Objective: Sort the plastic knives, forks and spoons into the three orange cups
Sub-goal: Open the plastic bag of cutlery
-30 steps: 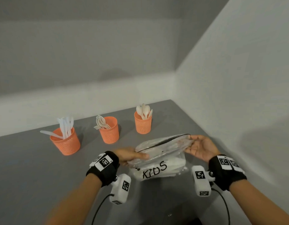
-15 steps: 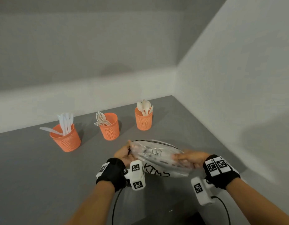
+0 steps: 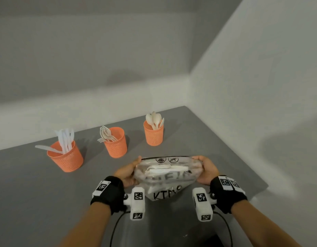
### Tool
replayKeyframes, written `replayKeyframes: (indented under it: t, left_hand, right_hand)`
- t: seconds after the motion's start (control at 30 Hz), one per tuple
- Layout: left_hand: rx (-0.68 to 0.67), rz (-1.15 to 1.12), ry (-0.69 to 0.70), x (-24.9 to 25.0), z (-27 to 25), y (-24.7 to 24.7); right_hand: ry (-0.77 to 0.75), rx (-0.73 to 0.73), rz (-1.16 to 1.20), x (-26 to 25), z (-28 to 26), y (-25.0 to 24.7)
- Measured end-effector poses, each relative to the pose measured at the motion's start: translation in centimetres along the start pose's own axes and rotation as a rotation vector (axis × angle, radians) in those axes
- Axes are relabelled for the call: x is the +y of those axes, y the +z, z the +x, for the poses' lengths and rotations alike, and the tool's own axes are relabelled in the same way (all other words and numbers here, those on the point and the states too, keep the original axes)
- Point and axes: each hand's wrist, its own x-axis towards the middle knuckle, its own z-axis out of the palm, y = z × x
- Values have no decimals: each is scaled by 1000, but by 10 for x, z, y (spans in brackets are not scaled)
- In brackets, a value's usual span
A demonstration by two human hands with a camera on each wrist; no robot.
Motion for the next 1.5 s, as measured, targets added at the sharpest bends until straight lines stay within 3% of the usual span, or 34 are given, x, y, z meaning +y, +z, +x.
replayKeyframes:
  t: [0.07, 0.13, 0.2, 0.27, 0.3, 0.37, 0.47, 0.53, 0.67, 0.77, 0.83, 0.9, 0.97, 1.03, 1.1, 1.13, 1.2, 1.27, 1.37, 1.43, 1.5]
  left_hand:
    - [104, -55, -3, -4, 1, 5]
    - [231, 99, 27, -7, 7, 9]
    - [420, 537, 138, -7, 9, 12]
    - [548, 1013, 380, -6, 6, 12]
    - [522, 1145, 499, -6, 2, 14]
    - [357, 1310, 594, -10, -5, 19]
    - [281, 1465, 640, -22, -1, 20]
    - [269, 1346, 686, -21, 6, 18]
    - [255, 1083, 661, -4, 17, 27]
    - [243, 818, 620, 15, 23, 34]
    - [273, 818, 534, 19, 32, 33]
    - [330, 901, 462, 16, 39, 31]
    - [369, 1054, 508, 9, 43, 26]
    - [408, 1202, 711, 6, 33, 22]
    - [293, 1276, 965, 8, 16, 20]
    - [176, 1325, 1026, 9, 8, 19]
    - [-75, 1526, 1028, 5, -10, 20]
    - [-210, 1776, 936, -1, -17, 17]
    - [-204, 2013, 819, -1, -15, 11]
    - [-99, 2080, 880, 3, -17, 10]
    - [-6, 2087, 1049, 3, -16, 8]
  right_hand:
    - [20, -57, -151, 2, 1, -4]
    - [0, -42, -428, 4, -1, -3]
    - [-158, 110, -907, 9, -2, -1]
    - [-481, 268, -1329, 15, -5, 4]
    - [-572, 263, -1516, 18, -7, 7]
    - [-628, 224, -1782, 24, -7, 14]
    - [-682, 206, -1760, 28, 5, 13]
    - [-677, 157, -1661, 26, 14, 9]
    - [-533, 67, -1169, 5, 13, 18]
    - [-399, 48, -1004, -20, 17, 21]
    - [-376, 52, -996, -22, 21, 19]
    - [-427, 81, -1165, -19, 27, 14]
    - [-607, 176, -1469, -13, 30, 6]
    - [-934, 182, -1677, -12, 21, -1]
    - [-1227, -68, -1805, -11, 5, -6]
    - [-1226, -247, -1871, -9, -5, -5]
    - [-1051, -491, -2047, -2, -15, -4]
    - [-869, -526, -2162, -2, -12, -9]
    - [-767, -477, -2245, -2, -9, -13]
    - [-756, -446, -2332, -2, -9, -11]
    - [-744, -351, -2356, -3, -7, -7]
